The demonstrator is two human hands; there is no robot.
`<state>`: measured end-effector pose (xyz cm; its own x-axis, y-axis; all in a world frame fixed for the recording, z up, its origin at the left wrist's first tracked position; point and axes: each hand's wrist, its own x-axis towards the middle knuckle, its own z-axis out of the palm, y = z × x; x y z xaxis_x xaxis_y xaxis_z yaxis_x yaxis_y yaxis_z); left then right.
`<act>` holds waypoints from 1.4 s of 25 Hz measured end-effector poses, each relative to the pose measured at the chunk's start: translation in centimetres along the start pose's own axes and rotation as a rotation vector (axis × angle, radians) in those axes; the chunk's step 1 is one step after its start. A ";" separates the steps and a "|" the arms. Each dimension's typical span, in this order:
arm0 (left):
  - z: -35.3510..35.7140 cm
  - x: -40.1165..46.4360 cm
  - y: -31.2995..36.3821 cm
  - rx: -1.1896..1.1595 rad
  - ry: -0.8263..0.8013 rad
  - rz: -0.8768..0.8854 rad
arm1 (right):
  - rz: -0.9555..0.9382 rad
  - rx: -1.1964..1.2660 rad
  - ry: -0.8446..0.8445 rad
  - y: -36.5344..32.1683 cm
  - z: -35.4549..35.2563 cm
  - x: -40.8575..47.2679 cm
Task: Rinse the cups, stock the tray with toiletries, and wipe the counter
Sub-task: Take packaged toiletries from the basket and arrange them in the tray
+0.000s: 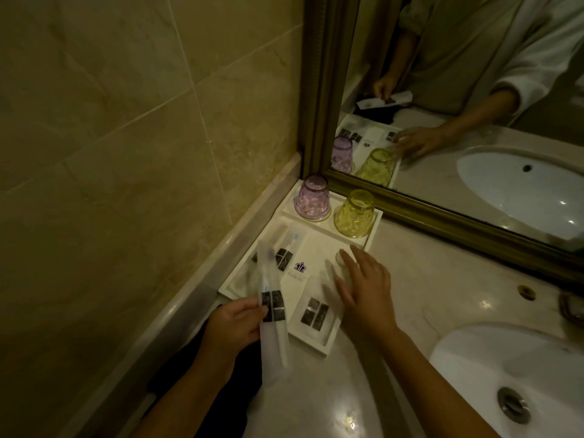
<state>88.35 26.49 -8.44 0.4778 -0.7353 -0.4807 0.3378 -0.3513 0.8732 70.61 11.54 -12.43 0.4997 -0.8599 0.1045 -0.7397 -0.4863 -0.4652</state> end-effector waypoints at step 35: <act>-1.1 3.0 -2.7 1.616 -0.160 0.690 | 0.165 0.078 -0.069 -3.5 2.7 5.8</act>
<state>89.78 25.91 -12.28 0.0642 -0.9931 -0.0982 -0.9868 -0.0778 0.1417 77.29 8.70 -12.59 0.4057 -0.9132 -0.0379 -0.7783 -0.3234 -0.5382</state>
